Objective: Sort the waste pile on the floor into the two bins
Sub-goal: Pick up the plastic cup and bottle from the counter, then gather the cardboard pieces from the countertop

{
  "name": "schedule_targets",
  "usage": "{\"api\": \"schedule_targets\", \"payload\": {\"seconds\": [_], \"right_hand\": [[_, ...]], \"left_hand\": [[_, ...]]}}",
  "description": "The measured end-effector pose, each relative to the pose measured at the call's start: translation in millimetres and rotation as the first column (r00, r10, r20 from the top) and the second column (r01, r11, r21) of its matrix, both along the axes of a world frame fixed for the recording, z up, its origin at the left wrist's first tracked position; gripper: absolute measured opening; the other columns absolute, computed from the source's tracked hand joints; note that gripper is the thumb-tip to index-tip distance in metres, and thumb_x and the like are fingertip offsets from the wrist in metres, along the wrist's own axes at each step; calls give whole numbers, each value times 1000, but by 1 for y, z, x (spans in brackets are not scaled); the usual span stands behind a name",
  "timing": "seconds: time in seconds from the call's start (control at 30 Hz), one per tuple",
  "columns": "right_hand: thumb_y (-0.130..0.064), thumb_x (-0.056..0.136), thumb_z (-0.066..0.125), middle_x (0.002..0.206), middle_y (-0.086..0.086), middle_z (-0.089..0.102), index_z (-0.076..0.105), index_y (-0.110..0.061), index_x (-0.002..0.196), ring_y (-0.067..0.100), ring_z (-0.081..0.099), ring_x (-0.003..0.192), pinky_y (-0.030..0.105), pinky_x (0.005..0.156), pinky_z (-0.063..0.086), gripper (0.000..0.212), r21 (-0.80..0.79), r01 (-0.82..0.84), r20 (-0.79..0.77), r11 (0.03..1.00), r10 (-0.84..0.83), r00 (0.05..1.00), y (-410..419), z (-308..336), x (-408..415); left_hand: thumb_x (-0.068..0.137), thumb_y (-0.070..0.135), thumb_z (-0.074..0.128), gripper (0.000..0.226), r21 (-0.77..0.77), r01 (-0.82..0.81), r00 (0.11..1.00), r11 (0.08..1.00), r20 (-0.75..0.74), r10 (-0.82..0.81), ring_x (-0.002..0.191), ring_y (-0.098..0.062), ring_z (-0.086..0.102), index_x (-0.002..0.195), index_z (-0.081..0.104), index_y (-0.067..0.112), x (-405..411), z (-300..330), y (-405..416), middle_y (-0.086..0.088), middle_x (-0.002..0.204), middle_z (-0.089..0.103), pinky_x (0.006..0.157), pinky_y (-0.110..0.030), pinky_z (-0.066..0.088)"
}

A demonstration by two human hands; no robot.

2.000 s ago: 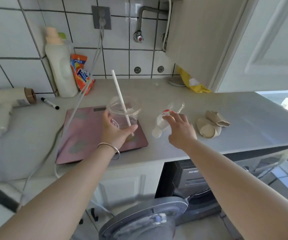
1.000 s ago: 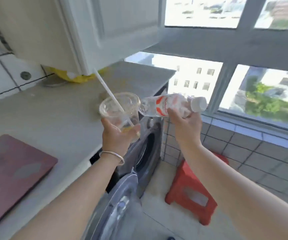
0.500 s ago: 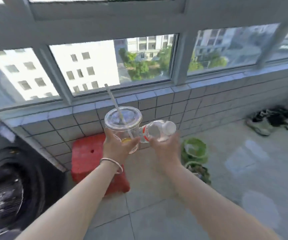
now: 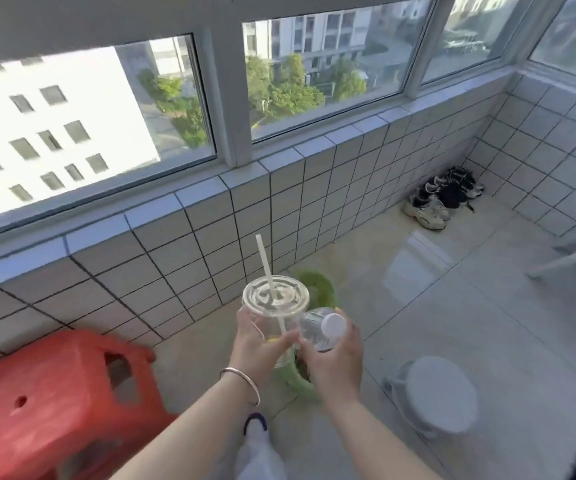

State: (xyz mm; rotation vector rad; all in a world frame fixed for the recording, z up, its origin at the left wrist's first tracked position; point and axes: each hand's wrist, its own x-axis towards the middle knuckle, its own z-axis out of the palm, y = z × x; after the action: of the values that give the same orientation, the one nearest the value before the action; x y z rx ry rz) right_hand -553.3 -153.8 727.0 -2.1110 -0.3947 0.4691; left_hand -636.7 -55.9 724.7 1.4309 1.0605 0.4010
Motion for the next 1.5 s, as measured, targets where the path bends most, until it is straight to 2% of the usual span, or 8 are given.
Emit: {"api": "schedule_targets", "payload": {"seconds": [0.23,0.4,0.63,0.8,0.93,1.13,1.3,1.5], "right_hand": [[-33,65,82,127,-3,51,43,-22,135,19,49,122,37,103,42,81,-73,181,-92,981,-188,978,63,-67,100],[-57,50,72,114,-7,64,27,-62,121,25,66,102,42,86,56,84,-153,271,-273,950,-304,913,104,-145,158],[-34,68,81,133,-7,51,38,-26,139,14,49,125,34,103,44,83,-190,298,-278,936,-342,898,142,-222,235],[-34,68,81,131,-9,51,38,-29,138,14,50,124,34,103,45,82,-192,300,-286,934,-346,894,158,-290,273],[-27,68,80,135,-9,50,37,-31,139,17,52,123,39,104,44,83,-191,272,-346,943,-324,881,165,-344,301],[-16,82,69,151,-1,32,22,-19,148,18,43,133,32,110,36,81,-378,26,-461,925,-212,862,173,-397,317],[-22,88,57,140,2,47,48,-16,134,19,48,125,24,92,37,47,-505,-131,-537,853,-193,821,166,-395,303],[-21,92,48,119,0,57,54,-17,127,16,50,93,24,80,37,35,-478,-210,-553,853,-106,826,182,-334,291]], "left_hand": [[45,36,87,78,9,118,986,993,-119,-116,105,-9,52,107,40,32,115,-65,77,2,113,53,78,-11,37],[53,27,90,72,33,267,934,963,-256,-250,86,1,51,109,45,28,183,-115,130,19,94,52,65,-4,38],[58,27,88,72,-64,279,913,958,-292,-285,94,0,53,116,46,32,263,-203,166,22,98,55,65,-1,34],[62,22,87,72,-112,236,922,965,-288,-258,106,-4,51,116,40,33,305,-284,186,12,112,55,88,-16,35],[64,21,85,81,-90,224,919,970,-312,-241,102,-7,52,130,39,25,330,-339,202,11,114,53,86,-19,36],[59,31,86,134,-343,175,863,923,-398,-311,138,-16,34,149,-12,19,321,-415,221,0,154,27,112,-32,32],[73,23,78,107,-359,114,775,927,-552,-309,138,-23,36,150,5,14,292,-414,220,-7,153,29,112,-32,32],[81,22,70,85,-327,61,800,943,-549,-242,125,-24,49,149,20,18,261,-346,237,-5,144,44,104,-34,42]]}}
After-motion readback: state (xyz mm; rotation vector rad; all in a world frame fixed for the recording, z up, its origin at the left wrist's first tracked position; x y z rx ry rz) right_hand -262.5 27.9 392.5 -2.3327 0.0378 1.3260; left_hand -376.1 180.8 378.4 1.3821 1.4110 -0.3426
